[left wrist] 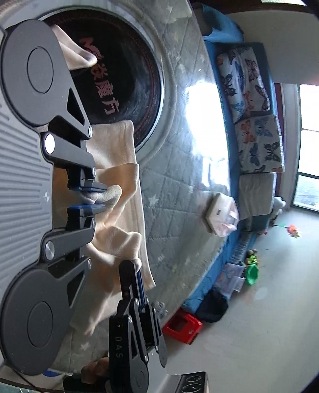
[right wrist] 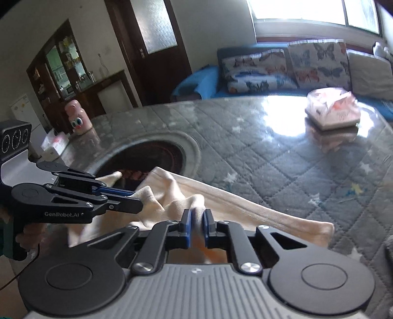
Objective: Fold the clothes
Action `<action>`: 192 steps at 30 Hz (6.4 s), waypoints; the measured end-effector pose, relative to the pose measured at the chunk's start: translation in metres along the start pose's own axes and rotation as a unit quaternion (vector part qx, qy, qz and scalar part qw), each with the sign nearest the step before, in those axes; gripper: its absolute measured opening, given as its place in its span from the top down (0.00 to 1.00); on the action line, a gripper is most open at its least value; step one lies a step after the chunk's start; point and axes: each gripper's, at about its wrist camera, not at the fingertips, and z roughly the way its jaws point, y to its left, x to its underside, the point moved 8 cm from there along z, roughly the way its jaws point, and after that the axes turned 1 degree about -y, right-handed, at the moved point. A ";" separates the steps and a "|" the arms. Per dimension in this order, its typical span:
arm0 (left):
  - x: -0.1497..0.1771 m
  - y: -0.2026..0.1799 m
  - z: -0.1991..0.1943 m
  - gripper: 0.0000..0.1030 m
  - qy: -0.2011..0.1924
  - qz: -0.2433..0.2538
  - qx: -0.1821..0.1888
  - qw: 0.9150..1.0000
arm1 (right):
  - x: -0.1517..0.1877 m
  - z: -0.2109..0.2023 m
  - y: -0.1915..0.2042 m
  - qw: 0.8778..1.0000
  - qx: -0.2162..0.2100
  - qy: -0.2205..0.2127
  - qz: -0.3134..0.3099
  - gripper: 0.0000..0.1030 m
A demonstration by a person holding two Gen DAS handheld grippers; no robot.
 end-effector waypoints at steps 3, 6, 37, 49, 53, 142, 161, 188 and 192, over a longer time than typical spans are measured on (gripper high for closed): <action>0.003 -0.011 -0.029 0.89 -0.020 0.005 0.009 1.000 | 0.003 -0.024 0.019 1.000 -0.010 -0.009 -0.024 0.93; 0.012 -0.025 -0.059 0.89 -0.039 0.012 0.028 0.999 | 0.013 -0.053 0.044 0.998 -0.024 -0.015 -0.054 0.93; 0.108 -0.032 -0.140 0.60 -0.013 0.045 -0.003 0.999 | 0.058 -0.077 0.102 0.996 0.006 0.021 -0.090 0.64; 0.036 0.040 -0.068 0.61 -0.013 -0.032 -0.081 0.996 | 0.015 0.044 0.039 0.997 0.053 0.046 -0.045 0.58; 0.021 0.053 -0.033 0.61 0.004 -0.043 -0.093 0.995 | 0.019 0.062 0.032 0.997 0.037 0.057 -0.032 0.69; -0.003 0.144 -0.012 0.64 -0.023 -0.067 -0.189 0.979 | -0.028 0.083 -0.011 0.987 0.140 0.028 -0.067 0.71; 0.046 0.159 -0.084 0.93 -0.067 -0.123 -0.242 0.960 | 0.025 0.066 0.056 0.989 0.095 0.057 -0.099 0.58; 0.122 0.218 -0.167 0.57 -0.080 -0.184 -0.333 0.921 | 0.061 0.030 0.094 0.985 0.064 0.075 -0.139 0.43; 0.121 0.224 -0.143 0.72 -0.054 -0.161 -0.323 0.931 | 0.066 0.025 0.098 0.985 0.057 0.078 -0.142 0.42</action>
